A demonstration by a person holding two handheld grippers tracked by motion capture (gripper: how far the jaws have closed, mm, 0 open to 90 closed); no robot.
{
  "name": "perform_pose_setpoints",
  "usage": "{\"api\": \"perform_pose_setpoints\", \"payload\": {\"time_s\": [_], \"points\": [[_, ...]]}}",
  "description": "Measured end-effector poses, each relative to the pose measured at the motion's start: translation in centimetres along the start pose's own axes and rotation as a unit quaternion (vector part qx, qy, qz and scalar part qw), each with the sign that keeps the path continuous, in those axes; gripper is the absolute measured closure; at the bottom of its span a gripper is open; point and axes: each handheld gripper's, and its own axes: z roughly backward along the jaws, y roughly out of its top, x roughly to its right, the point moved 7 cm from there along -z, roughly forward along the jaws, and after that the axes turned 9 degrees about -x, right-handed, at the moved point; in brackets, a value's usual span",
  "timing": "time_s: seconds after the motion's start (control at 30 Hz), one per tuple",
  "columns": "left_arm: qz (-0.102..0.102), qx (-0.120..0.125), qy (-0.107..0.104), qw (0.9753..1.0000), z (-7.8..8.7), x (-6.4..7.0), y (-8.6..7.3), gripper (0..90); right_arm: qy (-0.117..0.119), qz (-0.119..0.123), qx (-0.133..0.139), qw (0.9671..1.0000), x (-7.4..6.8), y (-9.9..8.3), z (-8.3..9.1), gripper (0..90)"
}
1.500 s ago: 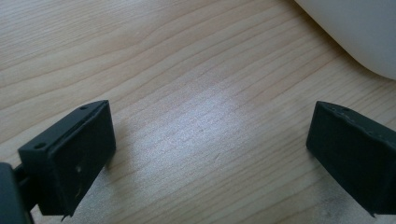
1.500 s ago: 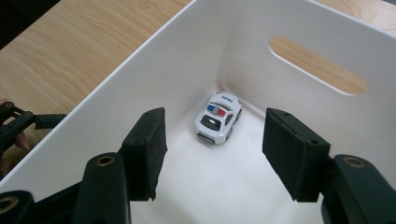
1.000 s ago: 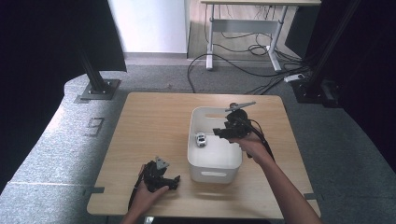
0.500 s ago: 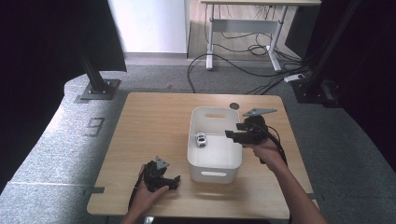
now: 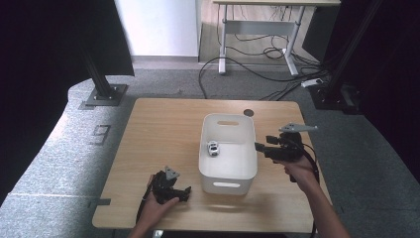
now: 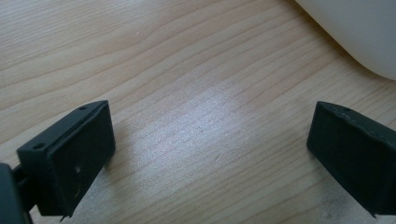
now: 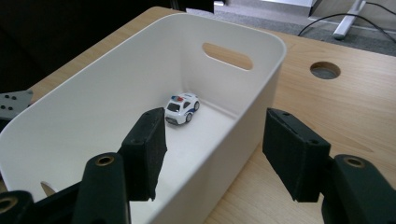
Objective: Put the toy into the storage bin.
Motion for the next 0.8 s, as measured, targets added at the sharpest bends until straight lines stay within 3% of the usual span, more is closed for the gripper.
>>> {"api": "perform_pose_setpoints", "payload": {"time_s": [0.27, 0.63, 0.8], "points": [[0.000, 0.000, 0.000, 1.0000, 0.0, 0.0, 0.0, 0.9, -0.001, -0.015, 0.020, 0.9997, 1.8, -2.5, 0.7, 39.3], [0.000, 0.001, 0.000, 1.0000, 0.0, 0.0, 0.0, 0.9, -0.019, -0.033, 0.019, 0.9991, 3.4, -6.1, 0.1, 38.7], [0.000, 0.001, 0.000, 1.0000, 0.0, 0.0, 0.0, 0.9, -0.024, -0.035, 0.018, 0.9990, 3.7, -6.6, 0.0, 38.5]]}}
